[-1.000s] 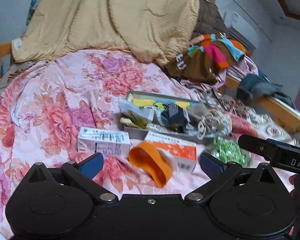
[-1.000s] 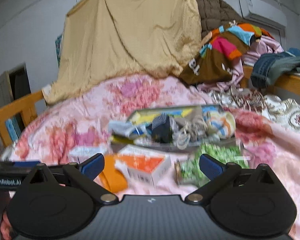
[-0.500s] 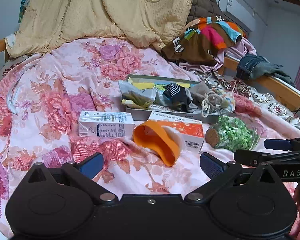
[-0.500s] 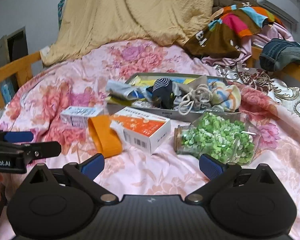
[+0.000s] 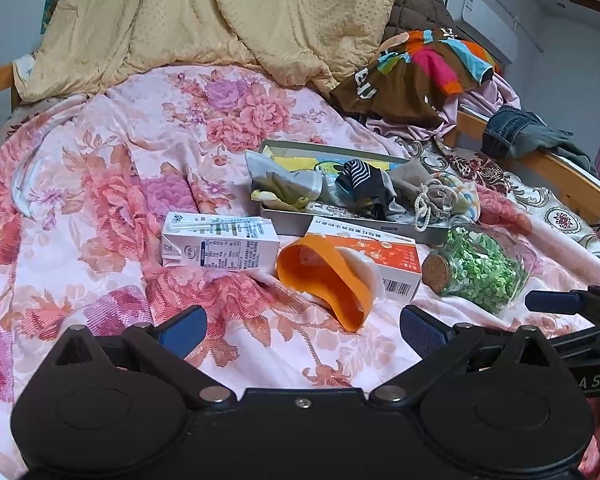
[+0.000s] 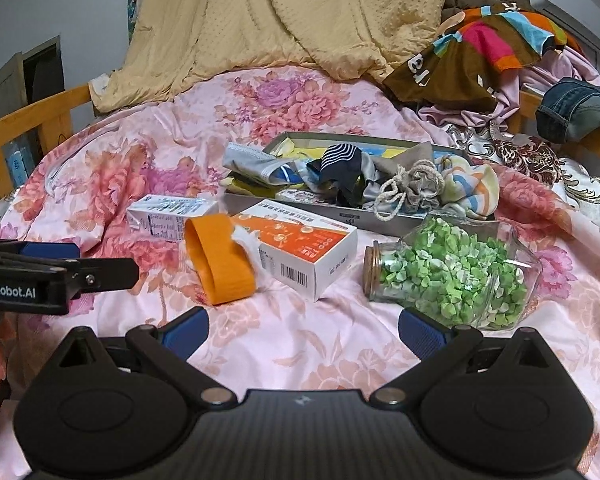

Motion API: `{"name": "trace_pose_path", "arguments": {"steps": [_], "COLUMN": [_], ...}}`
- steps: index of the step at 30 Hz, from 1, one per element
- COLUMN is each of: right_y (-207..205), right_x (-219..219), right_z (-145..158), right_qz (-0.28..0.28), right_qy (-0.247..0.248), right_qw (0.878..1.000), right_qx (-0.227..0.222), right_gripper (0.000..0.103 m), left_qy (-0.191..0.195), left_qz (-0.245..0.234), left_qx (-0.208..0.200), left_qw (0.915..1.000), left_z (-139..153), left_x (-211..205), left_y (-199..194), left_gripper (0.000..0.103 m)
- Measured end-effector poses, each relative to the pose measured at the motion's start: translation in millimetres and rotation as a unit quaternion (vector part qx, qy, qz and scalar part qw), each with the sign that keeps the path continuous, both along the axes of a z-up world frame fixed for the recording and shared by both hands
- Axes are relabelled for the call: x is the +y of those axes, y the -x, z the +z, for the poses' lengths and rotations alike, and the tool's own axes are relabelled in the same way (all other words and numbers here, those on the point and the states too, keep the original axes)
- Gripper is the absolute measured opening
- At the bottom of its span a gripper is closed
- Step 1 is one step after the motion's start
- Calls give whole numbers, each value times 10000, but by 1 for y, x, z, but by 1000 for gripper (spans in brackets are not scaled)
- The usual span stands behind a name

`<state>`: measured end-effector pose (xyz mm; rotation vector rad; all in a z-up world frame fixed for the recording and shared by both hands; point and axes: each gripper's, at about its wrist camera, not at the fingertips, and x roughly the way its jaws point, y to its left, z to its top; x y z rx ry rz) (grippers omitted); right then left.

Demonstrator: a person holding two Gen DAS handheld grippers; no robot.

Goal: Organize soft objects
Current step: 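Reach the left gripper to the orange silicone piece while the right gripper reaches the white tissue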

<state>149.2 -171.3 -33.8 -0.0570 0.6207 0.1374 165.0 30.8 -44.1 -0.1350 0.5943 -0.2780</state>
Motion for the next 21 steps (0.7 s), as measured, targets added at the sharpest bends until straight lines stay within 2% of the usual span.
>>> {"name": "trace_pose_path", "arguments": {"steps": [5,12,18,21], "right_y": [-6,-10,-17,-21], "right_x": [-3,-6,-9,-8], "right_z": [-2,-1,-4,-8], "right_qz": [-44,-134,-227,-236], "right_qy": [-228,-392,-492,-473], "right_qw": [9997,9986,9976,9976], "right_qx": [-8,-327,-421,-444], "right_gripper": [103,103,103,103], "left_qy": [106,327,330,511], "left_qz": [-45,-216,-602,-729], "left_qx": [28,78,62,110], "left_qw": [9999,9992,9976,9960], "left_z": [-4,-10,-19,-23], "left_x": [2,-2,-9,-7], "left_y": [-14,-39,-64,-74], "left_gripper": [102,102,102,102]}}
